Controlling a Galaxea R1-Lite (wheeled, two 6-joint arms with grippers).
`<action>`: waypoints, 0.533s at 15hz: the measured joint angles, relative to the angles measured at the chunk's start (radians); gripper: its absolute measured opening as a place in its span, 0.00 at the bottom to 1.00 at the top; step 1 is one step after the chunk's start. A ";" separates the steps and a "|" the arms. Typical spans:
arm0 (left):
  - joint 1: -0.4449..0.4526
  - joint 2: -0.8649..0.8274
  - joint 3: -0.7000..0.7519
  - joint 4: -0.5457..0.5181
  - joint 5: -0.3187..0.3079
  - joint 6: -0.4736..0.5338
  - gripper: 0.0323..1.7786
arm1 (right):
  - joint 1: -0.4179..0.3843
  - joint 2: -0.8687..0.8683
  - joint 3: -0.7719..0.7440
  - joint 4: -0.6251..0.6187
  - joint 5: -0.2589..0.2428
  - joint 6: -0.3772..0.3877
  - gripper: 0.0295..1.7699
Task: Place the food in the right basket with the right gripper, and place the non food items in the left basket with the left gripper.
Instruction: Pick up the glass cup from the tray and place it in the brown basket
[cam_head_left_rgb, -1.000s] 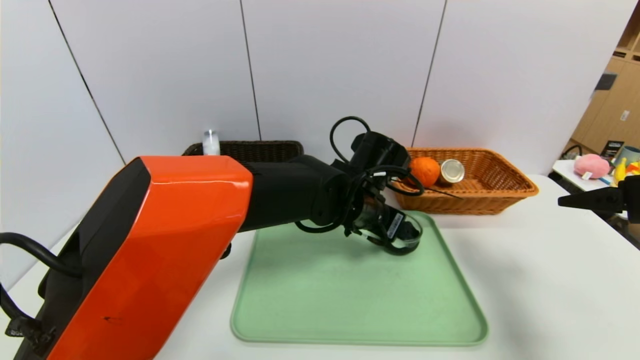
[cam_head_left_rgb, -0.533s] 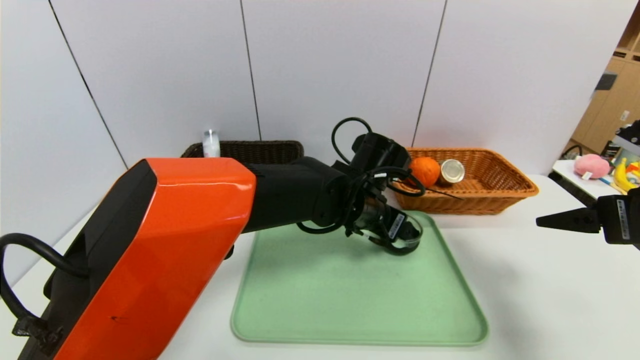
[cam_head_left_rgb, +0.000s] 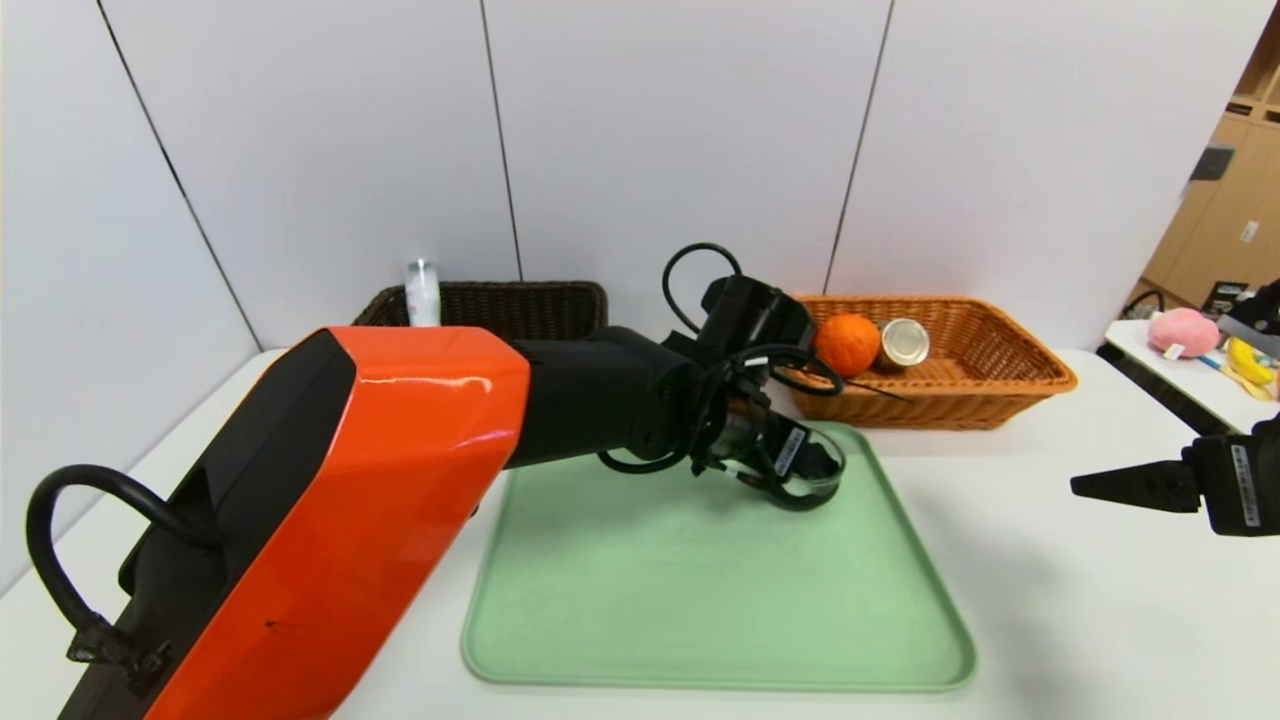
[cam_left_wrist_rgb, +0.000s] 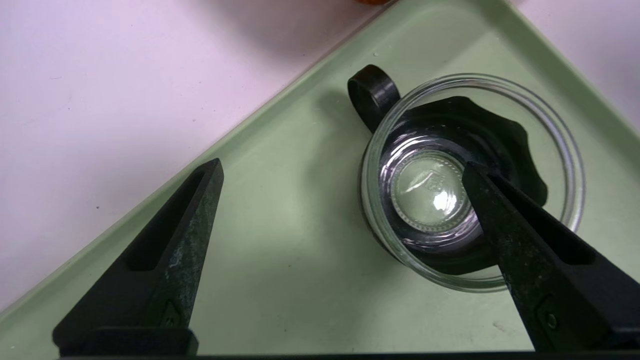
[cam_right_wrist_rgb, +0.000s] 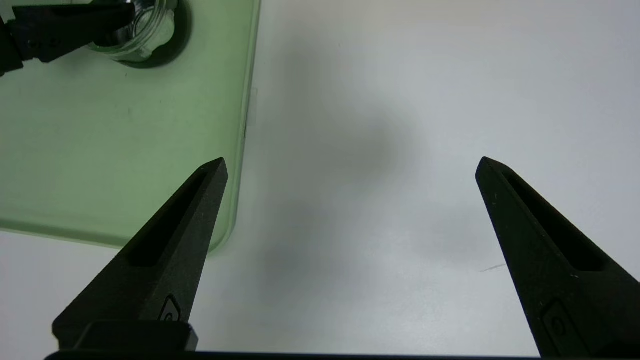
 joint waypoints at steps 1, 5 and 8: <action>0.001 0.003 0.000 -0.001 0.000 0.000 0.95 | 0.002 -0.004 0.007 0.000 0.000 0.000 0.97; 0.003 0.010 0.000 -0.002 0.000 0.003 0.95 | 0.014 -0.010 0.015 0.000 -0.006 0.000 0.97; 0.002 0.011 0.000 -0.002 -0.018 0.005 0.95 | 0.027 -0.011 0.028 -0.007 -0.032 0.000 0.97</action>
